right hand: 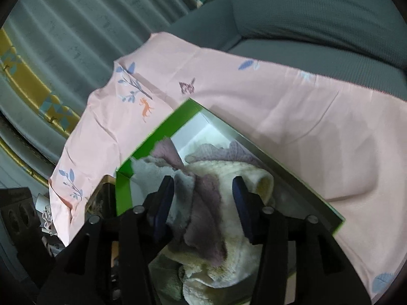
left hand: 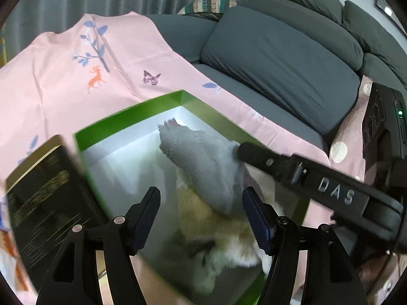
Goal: Organize soft objects
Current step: 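Withdraw the right gripper from the box toward the tissue pack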
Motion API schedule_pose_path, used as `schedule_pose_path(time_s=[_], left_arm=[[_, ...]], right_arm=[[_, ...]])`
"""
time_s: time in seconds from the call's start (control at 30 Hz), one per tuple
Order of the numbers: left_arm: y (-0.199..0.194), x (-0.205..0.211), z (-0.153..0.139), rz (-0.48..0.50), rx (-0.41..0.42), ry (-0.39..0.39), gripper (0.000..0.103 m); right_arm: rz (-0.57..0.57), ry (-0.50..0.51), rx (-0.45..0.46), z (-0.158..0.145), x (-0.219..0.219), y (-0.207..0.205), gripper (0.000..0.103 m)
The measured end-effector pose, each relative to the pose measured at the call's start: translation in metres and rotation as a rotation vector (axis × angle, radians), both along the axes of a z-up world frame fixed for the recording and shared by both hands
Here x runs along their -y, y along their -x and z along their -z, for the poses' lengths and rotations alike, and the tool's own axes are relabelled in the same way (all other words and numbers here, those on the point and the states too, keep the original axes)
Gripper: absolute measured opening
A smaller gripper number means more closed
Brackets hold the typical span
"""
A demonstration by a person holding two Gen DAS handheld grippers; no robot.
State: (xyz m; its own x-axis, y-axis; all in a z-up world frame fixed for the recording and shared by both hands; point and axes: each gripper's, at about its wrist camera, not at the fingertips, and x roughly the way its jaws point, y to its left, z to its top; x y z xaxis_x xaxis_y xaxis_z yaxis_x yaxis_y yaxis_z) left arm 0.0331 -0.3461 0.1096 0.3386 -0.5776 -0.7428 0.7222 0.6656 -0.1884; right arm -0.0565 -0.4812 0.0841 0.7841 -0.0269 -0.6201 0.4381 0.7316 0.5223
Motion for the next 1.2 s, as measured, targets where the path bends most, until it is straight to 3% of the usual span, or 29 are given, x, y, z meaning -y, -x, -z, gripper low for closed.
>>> schedule_pose_path(time_s=[0.07, 0.17, 0.3, 0.4, 0.53, 0.73, 0.87, 1.1, 1.2], left_arm=[[0.004, -0.021, -0.011, -0.024, 0.017, 0.000, 0.082], [0.018, -0.059, -0.032, -0.065, 0.076, 0.012, 0.085], [0.034, -0.121, -0.059, -0.119, 0.093, 0.051, 0.087], [0.046, -0.173, -0.075, -0.202, 0.106, 0.088, 0.087], [0.064, -0.250, -0.086, -0.338, 0.127, 0.116, 0.092], [0.079, -0.355, -0.070, -0.582, 0.084, 0.156, 0.092], [0.082, -0.402, -0.047, -0.714, 0.045, 0.133, 0.092], [0.081, -0.445, -0.009, -0.826, -0.007, 0.094, 0.092], [0.077, -0.455, 0.005, -0.848, -0.047, 0.102, 0.092]], right_arm=[[0.007, 0.030, 0.028, -0.007, -0.007, 0.007, 0.069], [0.012, 0.097, 0.052, -0.021, -0.026, 0.017, 0.084], [-0.021, 0.139, 0.099, -0.039, -0.051, 0.026, 0.089], [-0.053, 0.176, 0.116, -0.051, -0.075, 0.032, 0.098], [-0.082, 0.165, 0.104, -0.053, -0.101, 0.044, 0.099], [-0.174, 0.153, 0.071, -0.055, -0.144, 0.052, 0.099], [-0.287, 0.138, 0.057, -0.057, -0.183, 0.036, 0.100], [-0.518, 0.127, -0.032, -0.048, -0.278, -0.050, 0.099], [-0.536, 0.127, -0.120, -0.035, -0.313, -0.105, 0.099]])
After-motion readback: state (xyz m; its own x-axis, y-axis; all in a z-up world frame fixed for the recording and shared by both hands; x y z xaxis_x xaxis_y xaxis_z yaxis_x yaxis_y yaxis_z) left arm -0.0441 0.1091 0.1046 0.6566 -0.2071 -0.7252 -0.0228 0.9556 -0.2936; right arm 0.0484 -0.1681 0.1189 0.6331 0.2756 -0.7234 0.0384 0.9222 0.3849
